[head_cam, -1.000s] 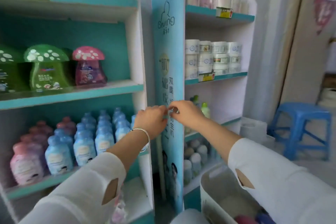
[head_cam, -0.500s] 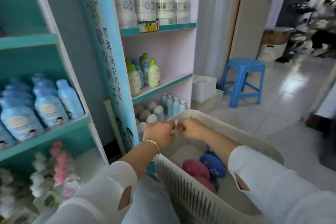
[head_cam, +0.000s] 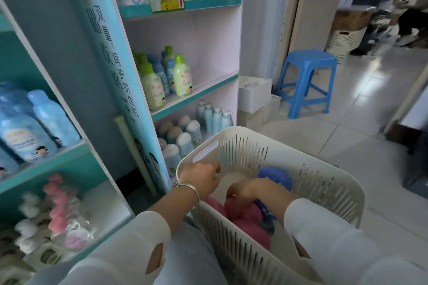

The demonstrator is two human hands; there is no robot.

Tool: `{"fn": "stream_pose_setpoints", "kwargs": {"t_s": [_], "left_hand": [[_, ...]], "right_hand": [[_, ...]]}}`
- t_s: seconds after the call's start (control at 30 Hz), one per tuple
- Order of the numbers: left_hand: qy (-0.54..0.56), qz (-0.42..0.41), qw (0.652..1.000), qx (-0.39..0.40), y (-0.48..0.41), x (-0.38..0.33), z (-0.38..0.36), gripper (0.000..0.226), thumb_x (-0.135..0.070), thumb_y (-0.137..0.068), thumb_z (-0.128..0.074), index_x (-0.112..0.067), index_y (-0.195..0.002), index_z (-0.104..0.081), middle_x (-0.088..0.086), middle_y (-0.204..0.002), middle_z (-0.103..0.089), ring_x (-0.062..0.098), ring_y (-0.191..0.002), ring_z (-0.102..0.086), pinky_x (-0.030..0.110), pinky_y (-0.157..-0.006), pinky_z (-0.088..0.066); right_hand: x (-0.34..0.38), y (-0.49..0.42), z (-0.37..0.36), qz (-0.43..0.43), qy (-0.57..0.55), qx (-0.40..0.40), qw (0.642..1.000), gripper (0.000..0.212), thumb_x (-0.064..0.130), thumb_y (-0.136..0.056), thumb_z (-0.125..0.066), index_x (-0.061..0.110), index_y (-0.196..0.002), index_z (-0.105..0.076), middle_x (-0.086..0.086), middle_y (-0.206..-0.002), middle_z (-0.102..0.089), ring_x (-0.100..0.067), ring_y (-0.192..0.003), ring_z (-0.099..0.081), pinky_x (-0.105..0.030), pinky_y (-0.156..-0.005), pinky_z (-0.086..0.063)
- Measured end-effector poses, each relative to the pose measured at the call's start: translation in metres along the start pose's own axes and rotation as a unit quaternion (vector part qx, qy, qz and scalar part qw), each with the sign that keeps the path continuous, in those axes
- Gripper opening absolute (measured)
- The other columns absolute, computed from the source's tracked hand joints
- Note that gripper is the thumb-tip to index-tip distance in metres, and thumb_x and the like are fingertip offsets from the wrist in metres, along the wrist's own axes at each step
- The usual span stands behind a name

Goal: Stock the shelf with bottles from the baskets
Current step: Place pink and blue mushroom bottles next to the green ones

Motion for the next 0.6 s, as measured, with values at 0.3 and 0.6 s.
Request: {"fn": "stream_pose_setpoints", "kwargs": {"t_s": [0.3,0.6], "left_hand": [[0.035,-0.013,0.997,0.068,-0.002,-0.004,0.004,0.035,-0.029,-0.090,-0.048,-0.027,-0.125,-0.051,-0.005,-0.127,-0.058,0.017,-0.119,-0.053,0.029,-0.097,-0.038],[0.096,-0.030,0.992,0.073,0.008,-0.016,0.025,0.045,-0.024,-0.093,-0.050,-0.014,-0.136,-0.039,0.007,-0.135,-0.051,0.023,-0.123,-0.049,0.031,-0.104,-0.036]], "right_hand": [[-0.003,0.030,0.043,0.031,-0.124,-0.114,0.985,0.047,0.027,-0.079,-0.067,0.012,-0.123,-0.057,-0.008,-0.115,-0.061,-0.024,-0.102,-0.059,-0.030,-0.085,-0.049],[-0.001,0.088,0.106,0.083,-0.306,-0.216,0.923,0.046,0.020,-0.082,-0.068,0.020,-0.123,-0.047,-0.001,-0.108,-0.052,-0.019,-0.092,-0.058,-0.026,-0.069,-0.050]]}}
Point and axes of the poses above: each hand's wrist, its own y-axis away from the middle knuckle, its own z-axis out of the back of the hand, x = y × z, the point moved 6 cm from there along -y, towards the middle knuckle
